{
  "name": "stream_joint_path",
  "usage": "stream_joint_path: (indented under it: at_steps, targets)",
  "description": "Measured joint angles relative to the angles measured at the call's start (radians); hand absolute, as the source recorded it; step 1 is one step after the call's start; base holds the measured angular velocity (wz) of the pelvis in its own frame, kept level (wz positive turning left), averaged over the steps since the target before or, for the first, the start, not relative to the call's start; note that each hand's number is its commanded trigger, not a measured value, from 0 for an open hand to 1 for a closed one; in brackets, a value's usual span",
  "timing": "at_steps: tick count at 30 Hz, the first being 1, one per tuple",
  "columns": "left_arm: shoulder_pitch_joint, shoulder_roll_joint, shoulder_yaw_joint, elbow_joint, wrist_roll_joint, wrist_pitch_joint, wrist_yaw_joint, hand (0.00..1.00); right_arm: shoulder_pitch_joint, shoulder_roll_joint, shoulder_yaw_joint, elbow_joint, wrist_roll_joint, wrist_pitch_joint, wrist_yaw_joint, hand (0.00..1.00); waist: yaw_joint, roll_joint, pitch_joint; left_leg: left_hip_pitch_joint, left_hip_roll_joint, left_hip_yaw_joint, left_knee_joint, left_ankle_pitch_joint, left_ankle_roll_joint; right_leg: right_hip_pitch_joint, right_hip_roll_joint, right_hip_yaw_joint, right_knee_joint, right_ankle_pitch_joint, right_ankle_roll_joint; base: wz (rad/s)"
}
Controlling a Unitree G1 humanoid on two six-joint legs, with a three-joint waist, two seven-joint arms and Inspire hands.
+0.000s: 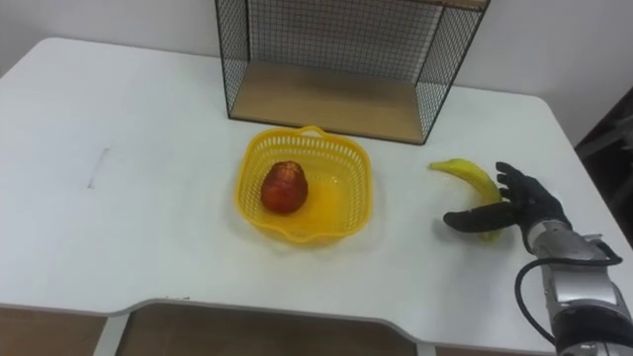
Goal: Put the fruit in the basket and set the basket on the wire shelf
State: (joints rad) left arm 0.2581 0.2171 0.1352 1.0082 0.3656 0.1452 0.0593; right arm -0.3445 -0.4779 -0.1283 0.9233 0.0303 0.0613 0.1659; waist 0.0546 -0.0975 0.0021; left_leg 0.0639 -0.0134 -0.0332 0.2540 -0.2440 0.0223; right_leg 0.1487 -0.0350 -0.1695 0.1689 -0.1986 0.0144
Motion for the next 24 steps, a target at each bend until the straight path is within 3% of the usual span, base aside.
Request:
stream_joint_path:
  at_steps: [13, 14, 15, 17, 18, 24]
  targets:
    - [-0.029, 0.002, -0.001, 0.069, -0.001, 0.01, 0.003, 0.0, -0.018, -0.001, 0.0, 0.088, -0.015, -0.031, -0.002, 0.0, 0.008, 0.01, 0.003, 0.016, 0.0, -0.012, -0.001, 0.0, 0.0, 0.016, 0.001, -0.01, -0.001, 0.0, 0.0, 0.01]
    - [-0.029, 0.002, -0.001, 0.069, -0.001, 0.01, 0.003, 0.0, -0.017, -0.001, 0.0, 0.09, -0.016, -0.032, -0.002, 0.06, 0.008, 0.011, 0.003, 0.016, 0.0, -0.012, 0.0, 0.0, 0.0, 0.017, 0.001, -0.011, -0.001, 0.0, 0.0, 0.06]
    - [-0.03, 0.002, -0.001, 0.069, -0.001, 0.008, 0.003, 0.0, -0.017, -0.001, 0.004, 0.096, -0.021, -0.039, -0.002, 0.46, 0.007, 0.011, 0.003, 0.016, -0.001, -0.013, 0.003, 0.0, 0.0, 0.02, 0.001, -0.014, -0.001, 0.0, -0.001, 0.08]
    - [-0.032, 0.003, -0.001, 0.067, 0.0, 0.006, 0.002, 0.0, -0.017, -0.002, 0.014, 0.104, -0.036, -0.045, -0.003, 0.95, 0.007, 0.011, 0.0027, 0.018, -0.001, -0.023, 0.005, 0.0, -0.001, 0.025, 0.001, -0.021, -0.002, 0.0, -0.001, 0.09]
    - [-0.034, 0.003, -0.002, 0.067, 0.0, 0.004, 0.002, 0.0, -0.016, -0.002, 0.019, 0.103, -0.065, -0.048, -0.005, 0.99, 0.007, 0.011, 0.0024, 0.018, -0.001, -0.024, 0.006, 0.0, -0.001, 0.026, 0.001, -0.023, -0.001, 0.0, -0.001, 0.06]
    - [-0.039, 0.003, -0.004, 0.067, 0.0, -0.004, -0.001, 0.0, -0.01, -0.006, 0.019, 0.095, -0.174, -0.053, -0.041, 1.0, 0.006, 0.017, -0.001, 0.017, 0.0, -0.026, 0.015, -0.001, -0.003, 0.033, 0.002, -0.028, -0.001, 0.001, -0.001, 0.02]
